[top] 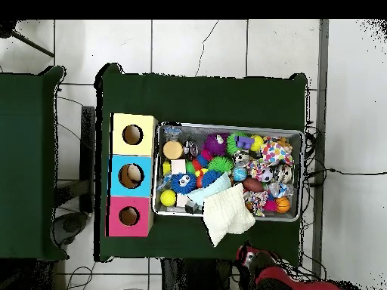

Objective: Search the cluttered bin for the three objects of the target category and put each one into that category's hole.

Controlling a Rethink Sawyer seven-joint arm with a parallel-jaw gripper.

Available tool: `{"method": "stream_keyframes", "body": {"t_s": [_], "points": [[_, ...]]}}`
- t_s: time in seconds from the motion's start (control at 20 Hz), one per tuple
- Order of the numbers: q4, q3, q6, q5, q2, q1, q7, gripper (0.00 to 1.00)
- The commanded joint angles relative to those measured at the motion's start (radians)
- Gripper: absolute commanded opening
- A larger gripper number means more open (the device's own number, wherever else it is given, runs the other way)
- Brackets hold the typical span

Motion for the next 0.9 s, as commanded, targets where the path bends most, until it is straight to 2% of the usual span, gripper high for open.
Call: {"method": "stream_keyframes", "body": {"t_s": [0.05, 0.2, 0.35, 0.9], "points": [[-0.104, -0.065, -0.068, -0.137, 0.100, 0.029, 0.021, 0.00], [-0.143, -0.109, -0.105, -0.192, 0.143, 0.050, 0.035, 0.00], [-0.165, -0.117, -0.114, -0.215, 0.164, 0.056, 0.036, 0.00], [-0.214, -0.001, -0.050, -0.241, 0.268, -0.071, -0.054, 0.00]]}}
